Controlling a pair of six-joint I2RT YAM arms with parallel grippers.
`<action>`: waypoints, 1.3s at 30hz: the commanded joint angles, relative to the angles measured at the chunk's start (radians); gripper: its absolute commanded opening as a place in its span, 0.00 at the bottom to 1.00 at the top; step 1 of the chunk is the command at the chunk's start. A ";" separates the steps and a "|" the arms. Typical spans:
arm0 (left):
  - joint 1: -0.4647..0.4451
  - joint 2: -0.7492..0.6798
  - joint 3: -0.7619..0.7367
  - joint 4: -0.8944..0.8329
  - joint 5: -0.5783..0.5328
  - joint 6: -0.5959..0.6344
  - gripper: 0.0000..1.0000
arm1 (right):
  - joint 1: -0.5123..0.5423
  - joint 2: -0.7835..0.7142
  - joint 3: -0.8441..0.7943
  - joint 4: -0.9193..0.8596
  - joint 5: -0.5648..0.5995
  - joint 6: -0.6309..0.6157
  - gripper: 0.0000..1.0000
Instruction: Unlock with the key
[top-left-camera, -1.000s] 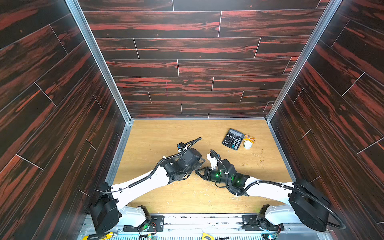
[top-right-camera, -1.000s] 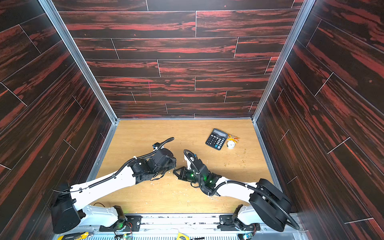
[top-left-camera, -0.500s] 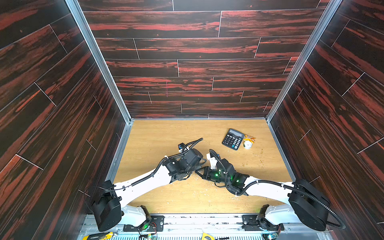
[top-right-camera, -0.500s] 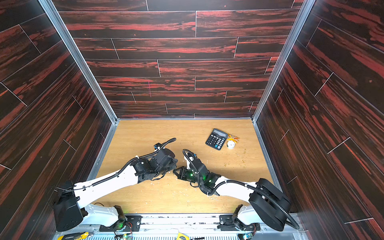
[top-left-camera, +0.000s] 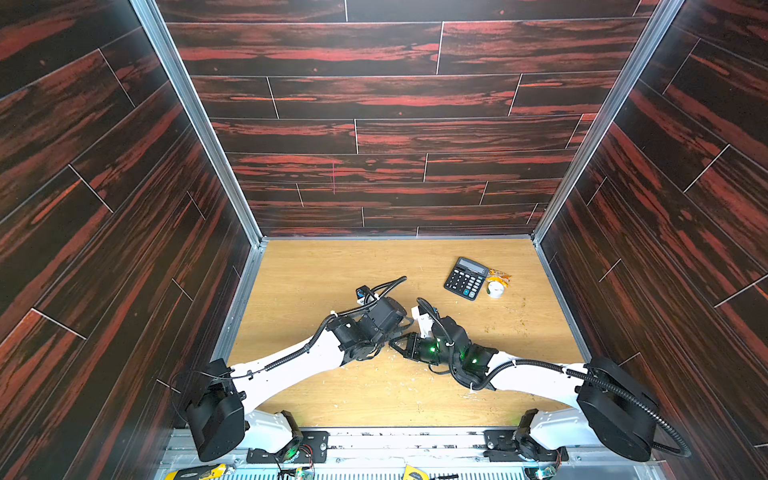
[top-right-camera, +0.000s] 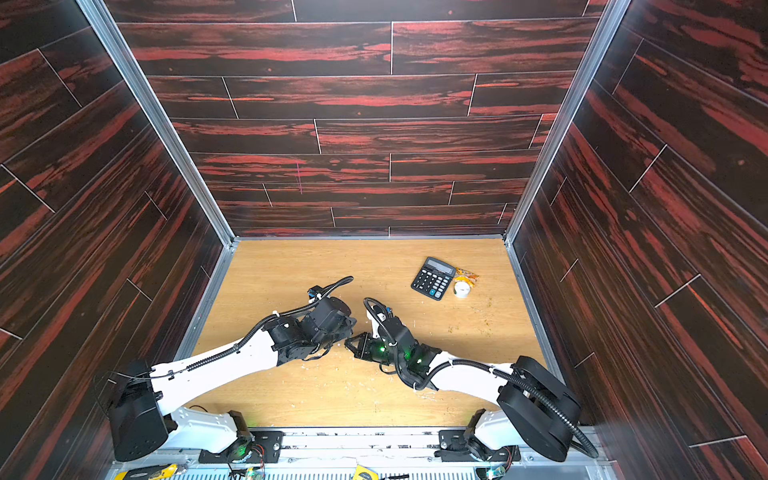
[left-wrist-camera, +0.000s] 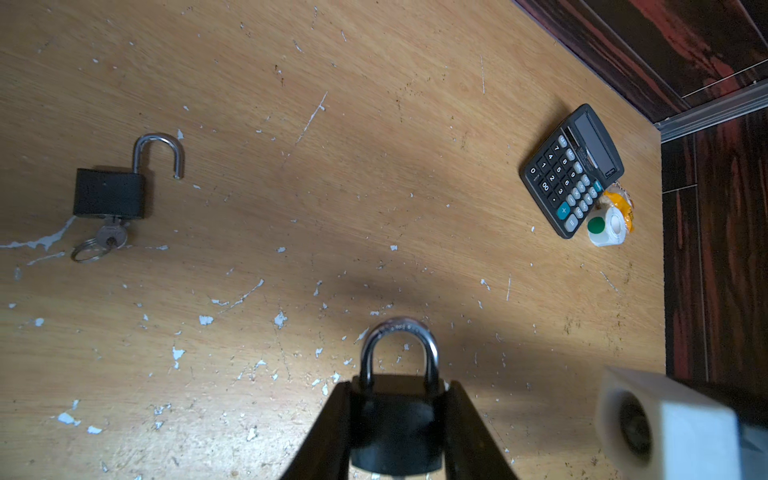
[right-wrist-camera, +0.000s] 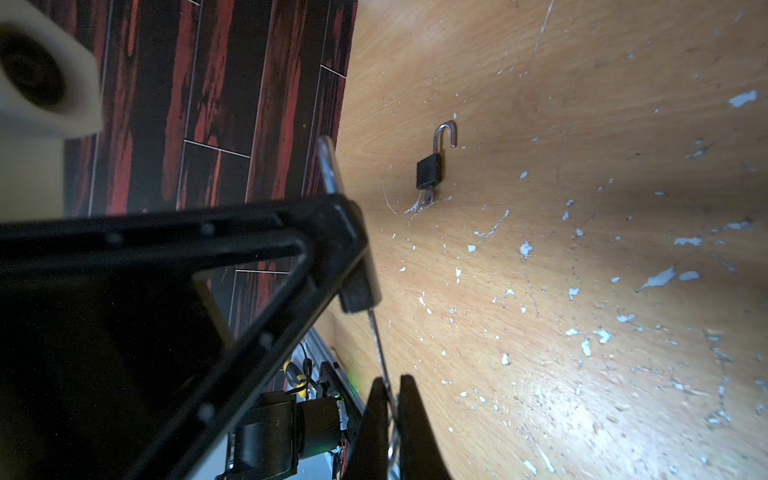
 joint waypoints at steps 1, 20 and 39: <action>0.005 0.005 0.009 -0.026 -0.033 0.004 0.00 | 0.008 0.015 0.021 0.019 0.001 -0.002 0.00; 0.005 0.003 -0.010 -0.072 0.024 0.034 0.00 | -0.011 0.010 0.048 -0.012 0.006 -0.009 0.00; 0.002 0.018 -0.037 -0.056 0.227 0.013 0.00 | -0.038 0.006 0.152 -0.107 0.102 -0.150 0.00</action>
